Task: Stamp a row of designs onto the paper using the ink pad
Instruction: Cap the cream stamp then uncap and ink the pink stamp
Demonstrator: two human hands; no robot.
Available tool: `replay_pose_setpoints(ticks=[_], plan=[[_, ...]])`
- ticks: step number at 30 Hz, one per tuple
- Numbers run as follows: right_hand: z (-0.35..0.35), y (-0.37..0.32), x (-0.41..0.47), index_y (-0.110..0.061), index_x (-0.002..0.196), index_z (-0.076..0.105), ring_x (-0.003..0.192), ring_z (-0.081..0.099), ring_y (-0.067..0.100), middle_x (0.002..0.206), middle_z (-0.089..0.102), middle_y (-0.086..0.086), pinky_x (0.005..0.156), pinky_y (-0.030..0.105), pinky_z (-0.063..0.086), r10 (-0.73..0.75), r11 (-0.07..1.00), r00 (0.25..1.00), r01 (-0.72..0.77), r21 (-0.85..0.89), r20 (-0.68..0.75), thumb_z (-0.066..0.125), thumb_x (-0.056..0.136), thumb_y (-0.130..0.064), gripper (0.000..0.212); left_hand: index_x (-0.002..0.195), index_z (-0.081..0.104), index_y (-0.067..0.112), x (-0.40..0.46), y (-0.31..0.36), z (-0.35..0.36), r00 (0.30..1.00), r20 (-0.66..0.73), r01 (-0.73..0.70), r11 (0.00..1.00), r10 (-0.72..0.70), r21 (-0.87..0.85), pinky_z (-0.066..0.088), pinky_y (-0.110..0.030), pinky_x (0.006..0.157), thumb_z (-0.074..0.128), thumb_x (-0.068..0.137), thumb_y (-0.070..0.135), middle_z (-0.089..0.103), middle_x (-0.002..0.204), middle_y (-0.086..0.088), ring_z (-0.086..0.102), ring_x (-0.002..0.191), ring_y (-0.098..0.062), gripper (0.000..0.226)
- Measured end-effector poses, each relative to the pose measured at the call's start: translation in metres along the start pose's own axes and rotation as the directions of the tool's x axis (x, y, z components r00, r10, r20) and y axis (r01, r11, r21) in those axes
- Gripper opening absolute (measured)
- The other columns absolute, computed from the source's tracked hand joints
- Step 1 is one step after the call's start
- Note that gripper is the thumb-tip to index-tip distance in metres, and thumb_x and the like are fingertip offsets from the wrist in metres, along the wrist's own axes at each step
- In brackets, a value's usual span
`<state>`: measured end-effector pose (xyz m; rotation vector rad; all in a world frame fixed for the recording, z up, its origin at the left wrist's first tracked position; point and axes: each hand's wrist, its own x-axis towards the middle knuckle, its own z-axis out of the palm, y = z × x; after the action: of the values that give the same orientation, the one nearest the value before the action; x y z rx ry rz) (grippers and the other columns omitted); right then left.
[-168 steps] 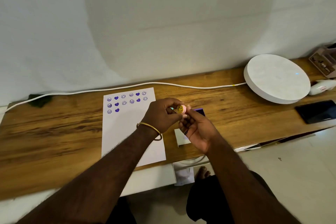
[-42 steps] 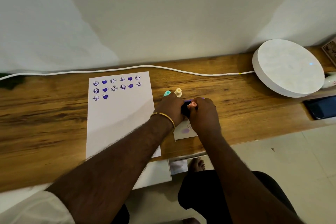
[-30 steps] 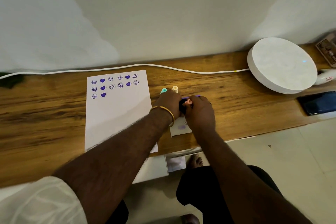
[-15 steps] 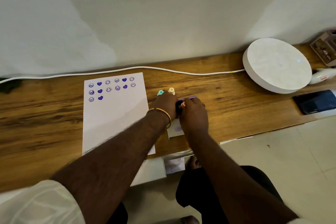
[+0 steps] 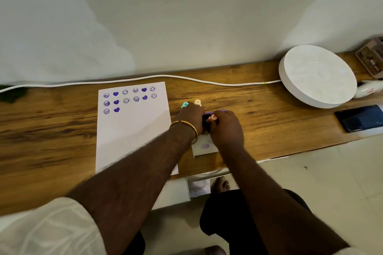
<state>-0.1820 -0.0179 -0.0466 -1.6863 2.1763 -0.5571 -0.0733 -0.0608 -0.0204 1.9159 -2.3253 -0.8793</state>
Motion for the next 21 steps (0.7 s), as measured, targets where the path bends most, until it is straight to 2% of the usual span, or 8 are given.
replay_pose_setpoints(ticks=[2,5,10,13,16,18,21], plan=[[0.002,-0.001,-0.004,-0.013,0.102,0.07,0.087,0.061,0.018,0.106,0.066,0.009,0.074,0.027,0.049,-0.005,1.0,1.0,0.005,0.008,-0.018,0.059,0.091,-0.016,0.016,0.117,0.064,0.01,-0.001,-0.002,0.001,1.0,-0.005,0.002,1.0,-0.002,0.002,0.051,-0.033,0.089,0.073,0.083,0.02,0.067,0.106,-0.011,0.063,0.096,-0.024,0.037],[0.005,-0.007,-0.007,-0.011,0.107,0.068,0.095,0.062,0.023,0.111,0.065,0.01,0.08,0.035,0.053,-0.037,0.997,0.999,0.037,-0.075,0.002,0.067,0.085,-0.013,0.023,0.115,0.065,0.01,-0.002,-0.002,0.003,1.0,-0.026,0.005,1.0,-0.005,-0.002,0.053,-0.034,0.089,0.072,0.084,0.018,0.068,0.105,-0.011,0.063,0.094,-0.023,0.033],[-0.002,0.001,0.001,-0.013,0.103,0.071,0.082,0.059,0.015,0.104,0.066,0.009,0.07,0.024,0.045,0.011,0.999,1.0,-0.011,0.051,-0.008,0.058,0.092,-0.016,0.017,0.114,0.065,0.009,0.0,0.0,-0.001,1.0,-0.005,-0.002,1.0,0.001,-0.018,0.053,-0.034,0.089,0.075,0.082,0.02,0.067,0.104,-0.011,0.063,0.095,-0.024,0.035],[0.002,-0.003,-0.007,-0.012,0.105,0.069,0.092,0.061,0.019,0.106,0.066,0.008,0.077,0.028,0.049,-0.032,0.999,0.999,0.033,0.011,-0.035,0.059,0.091,-0.015,0.018,0.115,0.064,0.009,-0.001,-0.001,0.001,1.0,-0.011,0.001,1.0,-0.001,-0.007,0.053,-0.034,0.091,0.073,0.083,0.019,0.067,0.105,-0.011,0.063,0.095,-0.024,0.034],[0.004,-0.005,-0.005,-0.013,0.105,0.069,0.089,0.062,0.02,0.108,0.065,0.008,0.072,0.031,0.052,-0.033,0.996,0.999,0.031,-0.079,-0.016,0.064,0.087,-0.017,0.019,0.116,0.064,0.01,-0.001,0.0,0.003,1.0,-0.028,0.007,1.0,-0.007,-0.005,0.052,-0.034,0.091,0.071,0.085,0.018,0.067,0.106,-0.011,0.063,0.095,-0.023,0.032],[0.001,0.0,0.001,-0.016,0.104,0.07,0.084,0.061,0.017,0.106,0.065,0.006,0.07,0.028,0.05,-0.01,1.0,1.0,0.009,-0.023,-0.011,0.062,0.09,-0.02,0.017,0.116,0.064,0.009,0.0,0.0,0.002,1.0,-0.014,0.001,1.0,-0.001,-0.007,0.052,-0.034,0.091,0.072,0.084,0.018,0.066,0.108,-0.012,0.062,0.097,-0.024,0.034],[0.001,0.004,-0.002,-0.017,0.106,0.07,0.088,0.062,0.017,0.105,0.067,0.005,0.073,0.029,0.051,-0.02,0.999,0.999,0.021,0.025,-0.045,0.059,0.092,-0.021,0.019,0.116,0.065,0.009,0.001,-0.001,0.001,1.0,-0.006,-0.004,1.0,0.004,-0.01,0.052,-0.034,0.091,0.073,0.083,0.019,0.066,0.107,-0.012,0.062,0.098,-0.025,0.036]])
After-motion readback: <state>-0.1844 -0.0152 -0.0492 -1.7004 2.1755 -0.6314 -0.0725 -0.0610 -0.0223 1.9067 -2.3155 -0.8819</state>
